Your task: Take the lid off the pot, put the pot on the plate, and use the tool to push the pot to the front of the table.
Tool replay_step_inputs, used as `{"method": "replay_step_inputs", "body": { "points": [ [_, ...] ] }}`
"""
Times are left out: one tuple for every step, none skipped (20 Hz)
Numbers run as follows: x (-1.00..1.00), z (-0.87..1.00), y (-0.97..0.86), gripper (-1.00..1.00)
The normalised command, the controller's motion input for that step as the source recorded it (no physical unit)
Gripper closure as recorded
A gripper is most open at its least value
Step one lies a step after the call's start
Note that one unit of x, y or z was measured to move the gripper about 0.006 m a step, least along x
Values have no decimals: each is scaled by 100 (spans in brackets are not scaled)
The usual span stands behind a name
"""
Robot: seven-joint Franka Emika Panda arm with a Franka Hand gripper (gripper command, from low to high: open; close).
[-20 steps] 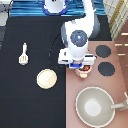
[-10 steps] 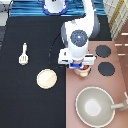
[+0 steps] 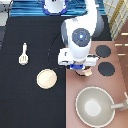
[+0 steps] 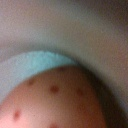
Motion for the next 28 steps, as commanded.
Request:
{"method": "replay_step_inputs", "body": {
  "points": [
    [-49, 61, -51, 100],
    [-48, 59, -52, 100],
    [-44, 56, -55, 100],
    [-39, 53, -58, 100],
    [-39, 52, -58, 100],
    [-35, 51, -62, 100],
    [-35, 51, -62, 100],
    [-32, 49, -63, 100],
    [-29, 47, -65, 100],
    [-29, 46, -65, 100],
    [-24, 43, -67, 100],
    [-21, 40, -70, 100],
    [-20, 39, -70, 100],
    [-16, 36, -74, 100],
    [-16, 36, -74, 100],
    [-11, 34, -78, 100],
    [-10, 35, -79, 100],
    [-7, 34, -81, 100],
    [-3, 31, -82, 100],
    [-3, 28, -83, 100],
    [-2, 27, -84, 100],
    [-2, 27, -85, 100],
    [-2, 26, -86, 100],
    [-1, 25, -86, 100],
    [0, 22, -87, 100],
    [0, 21, -88, 100],
    [0, 16, -87, 100],
    [0, 10, -88, 100]
  ]
}}
